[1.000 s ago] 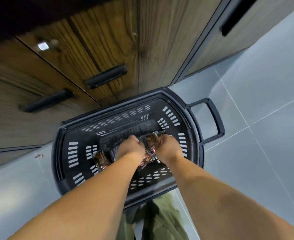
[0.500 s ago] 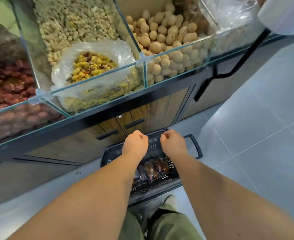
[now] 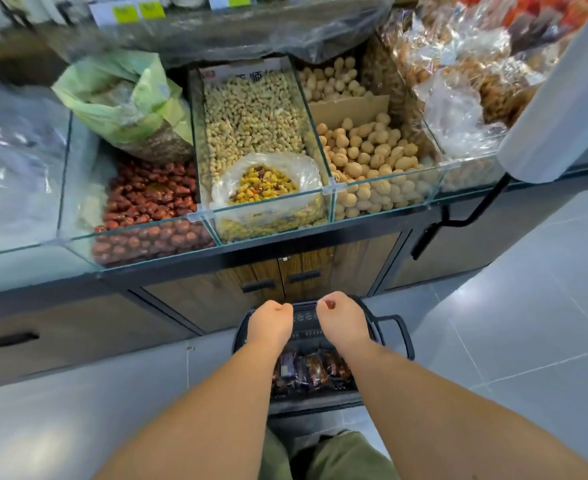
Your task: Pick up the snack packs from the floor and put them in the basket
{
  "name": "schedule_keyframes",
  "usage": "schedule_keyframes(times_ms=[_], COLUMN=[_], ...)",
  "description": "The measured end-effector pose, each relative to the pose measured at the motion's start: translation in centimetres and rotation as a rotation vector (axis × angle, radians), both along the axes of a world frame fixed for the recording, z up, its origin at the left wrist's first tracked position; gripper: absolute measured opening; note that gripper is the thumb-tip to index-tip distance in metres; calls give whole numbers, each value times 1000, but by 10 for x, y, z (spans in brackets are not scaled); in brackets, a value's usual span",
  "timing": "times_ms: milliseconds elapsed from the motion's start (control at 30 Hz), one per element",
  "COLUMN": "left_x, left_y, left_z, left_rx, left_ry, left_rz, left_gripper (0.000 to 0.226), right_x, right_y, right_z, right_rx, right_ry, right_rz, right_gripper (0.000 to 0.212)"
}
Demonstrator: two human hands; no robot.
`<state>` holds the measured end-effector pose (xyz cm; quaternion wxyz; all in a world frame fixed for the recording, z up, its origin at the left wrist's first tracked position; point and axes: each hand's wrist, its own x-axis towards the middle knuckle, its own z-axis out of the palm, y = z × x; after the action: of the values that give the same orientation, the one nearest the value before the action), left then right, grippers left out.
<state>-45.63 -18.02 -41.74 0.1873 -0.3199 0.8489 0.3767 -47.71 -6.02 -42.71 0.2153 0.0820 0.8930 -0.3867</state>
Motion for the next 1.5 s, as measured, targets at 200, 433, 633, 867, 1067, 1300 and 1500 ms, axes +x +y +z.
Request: schedule_keyframes(times_ms=[200,433,633,867,1067,1300,1500], left_x=[45,102,180,310,419,517,558], left_y=[-35,-91,-157,-242,-298,-328,-362], left_z=[2,6,14,16,22,17,5], left_rx=[-50,-64,-124,-253,-240,-212,-187], left_ry=[7,-57,-114,-169,-147,-135,-181], left_rz=[85,80,96,218,483,807,1004], left_gripper=[23,24,23,37,32,25,22], right_x=[20,49,113,215,301,378,417], right_y=[-26,-71,-142,-248,-332,-414,-478], right_z=[5,11,9,7,7,6,-5], right_rx=[39,191,263,207,181,206,242], right_ry=[-114,-93,-46,-13,-2,85,70], right_rz=[210,454,648,910,1163,1439,1649], right_gripper=[27,19,17,38,40,42,44])
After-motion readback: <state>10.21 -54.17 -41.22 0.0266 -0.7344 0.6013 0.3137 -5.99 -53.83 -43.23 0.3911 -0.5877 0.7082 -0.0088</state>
